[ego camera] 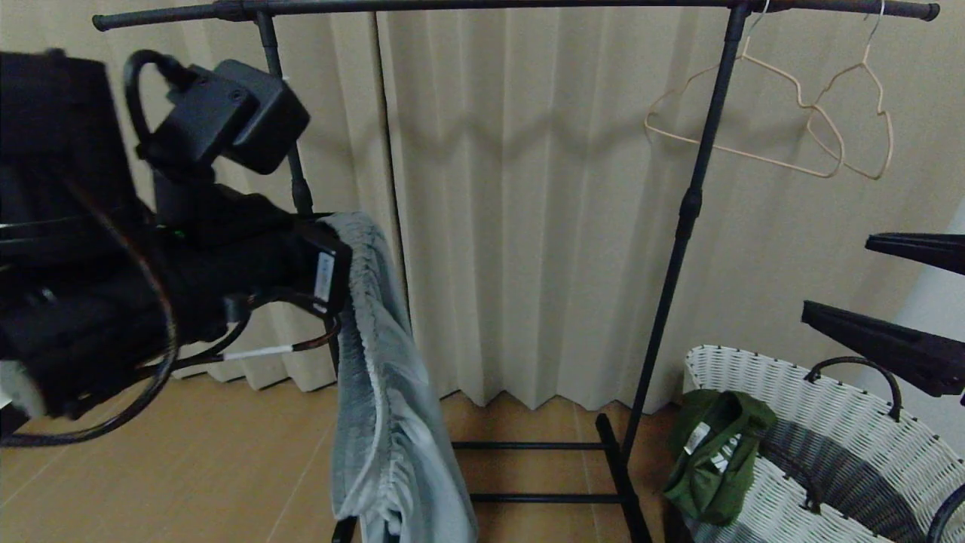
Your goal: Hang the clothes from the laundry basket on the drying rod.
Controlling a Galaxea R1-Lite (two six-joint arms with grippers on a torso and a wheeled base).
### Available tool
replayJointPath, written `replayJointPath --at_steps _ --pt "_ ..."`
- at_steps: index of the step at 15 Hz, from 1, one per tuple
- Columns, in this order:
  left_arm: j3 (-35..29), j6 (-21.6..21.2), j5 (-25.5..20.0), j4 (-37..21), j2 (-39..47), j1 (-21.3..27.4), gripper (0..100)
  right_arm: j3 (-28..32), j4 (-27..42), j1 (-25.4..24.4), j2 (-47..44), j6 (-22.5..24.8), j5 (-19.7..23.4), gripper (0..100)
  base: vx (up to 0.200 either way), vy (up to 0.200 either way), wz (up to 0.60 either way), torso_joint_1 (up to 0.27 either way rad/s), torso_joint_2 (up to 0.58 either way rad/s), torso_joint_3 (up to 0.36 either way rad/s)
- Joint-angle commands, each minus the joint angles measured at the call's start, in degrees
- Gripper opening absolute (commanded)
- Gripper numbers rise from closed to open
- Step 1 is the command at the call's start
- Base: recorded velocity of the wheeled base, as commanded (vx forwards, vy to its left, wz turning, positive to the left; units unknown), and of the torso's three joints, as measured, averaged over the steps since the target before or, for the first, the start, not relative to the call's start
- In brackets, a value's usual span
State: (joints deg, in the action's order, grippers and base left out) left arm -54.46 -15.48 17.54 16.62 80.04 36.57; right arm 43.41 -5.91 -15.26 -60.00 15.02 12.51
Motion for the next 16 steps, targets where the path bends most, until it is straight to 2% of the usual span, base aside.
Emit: replayJointPath --at_steps 1,3,6,9,10,12,16 --pt "8.3 -0.5 -0.1 -0.3 -11.6 -3.5 0 -2.6 -0.2 3.5 1.5 2.0 -2.5 100 0.0 0.0 0.0 0.0 0.0 0.0" --pt "10.9 -0.3 -0.6 -0.2 -14.2 -9.0 0 -3.5 -0.4 3.7 2.6 3.3 -5.6 100 0.0 0.0 0.0 0.0 0.0 0.0" --pt "12.6 -0.3 -6.3 -0.3 -16.7 -16.3 0 -4.6 -0.9 4.5 3.2 7.0 -8.7 100 0.0 0.0 0.0 0.0 0.0 0.0" --pt "14.9 0.2 -7.3 -0.1 -18.3 -19.3 0 -6.2 -0.9 5.9 3.6 8.0 -12.2 100 0.0 0.0 0.0 0.0 0.0 0.0" --pt "15.3 0.2 -8.9 -0.1 -18.3 -20.4 0 -6.5 -0.9 6.5 3.8 8.0 -12.8 100 0.0 0.0 0.0 0.0 0.0 0.0" --pt "15.3 0.3 -10.9 -0.1 -18.4 -21.5 0 -6.6 -0.9 7.3 4.1 7.9 -12.8 100 0.0 0.0 0.0 0.0 0.0 0.0" --pt "15.8 1.9 -11.0 -0.1 -18.7 -21.6 0 -6.4 -0.9 7.5 4.0 7.7 -12.7 100 0.0 0.0 0.0 0.0 0.0 0.0"
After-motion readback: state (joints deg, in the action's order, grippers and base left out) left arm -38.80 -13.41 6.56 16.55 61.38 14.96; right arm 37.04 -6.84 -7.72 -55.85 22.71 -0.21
